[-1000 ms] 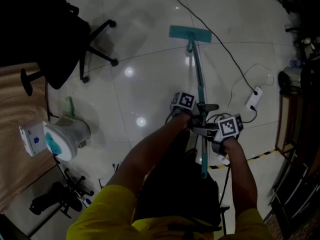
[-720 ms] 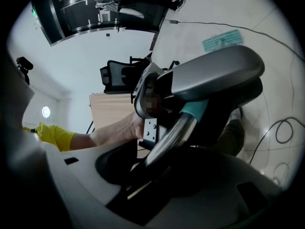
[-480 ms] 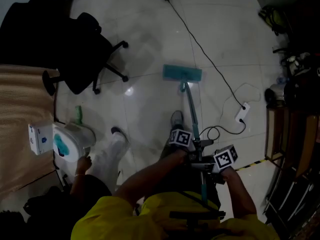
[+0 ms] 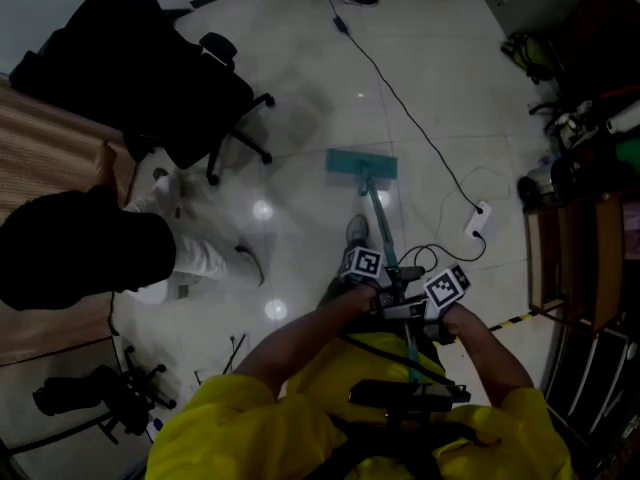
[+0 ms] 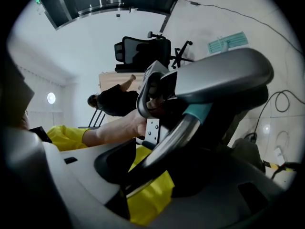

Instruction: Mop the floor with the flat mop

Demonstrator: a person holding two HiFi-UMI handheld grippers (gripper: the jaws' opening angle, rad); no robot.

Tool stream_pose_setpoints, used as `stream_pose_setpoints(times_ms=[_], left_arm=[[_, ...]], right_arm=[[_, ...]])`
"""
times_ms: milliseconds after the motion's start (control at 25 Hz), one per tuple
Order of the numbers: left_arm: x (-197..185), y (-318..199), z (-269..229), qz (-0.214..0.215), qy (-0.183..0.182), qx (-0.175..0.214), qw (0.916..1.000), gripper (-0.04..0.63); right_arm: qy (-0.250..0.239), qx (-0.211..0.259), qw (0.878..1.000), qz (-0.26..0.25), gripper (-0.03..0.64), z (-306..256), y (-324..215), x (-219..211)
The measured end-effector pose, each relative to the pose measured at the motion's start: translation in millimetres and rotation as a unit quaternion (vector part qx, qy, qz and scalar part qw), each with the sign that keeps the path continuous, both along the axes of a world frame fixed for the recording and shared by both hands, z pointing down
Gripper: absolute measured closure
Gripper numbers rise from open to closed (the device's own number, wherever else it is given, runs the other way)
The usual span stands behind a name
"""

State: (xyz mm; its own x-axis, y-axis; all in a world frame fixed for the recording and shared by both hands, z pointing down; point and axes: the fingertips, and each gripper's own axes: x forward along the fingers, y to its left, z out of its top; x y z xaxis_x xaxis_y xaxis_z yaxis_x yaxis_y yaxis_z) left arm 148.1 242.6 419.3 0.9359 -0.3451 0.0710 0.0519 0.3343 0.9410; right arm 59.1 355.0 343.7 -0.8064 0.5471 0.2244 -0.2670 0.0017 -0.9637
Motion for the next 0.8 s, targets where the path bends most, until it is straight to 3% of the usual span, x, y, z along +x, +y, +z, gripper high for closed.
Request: stream_pose_setpoints(times_ms=[240,800], left_arm=[[0,49,8,0.000,-0.006,0.023,0.9997,0.453],[-23,70,37,0.057,-0.013,0.017,0.9982,0.442]], right_arm=[[0.005,0.045,0.999,-0.027,0.379,15,51,3],[0.017,0.034,0.999,-0.003,0.377,44,64,-30]])
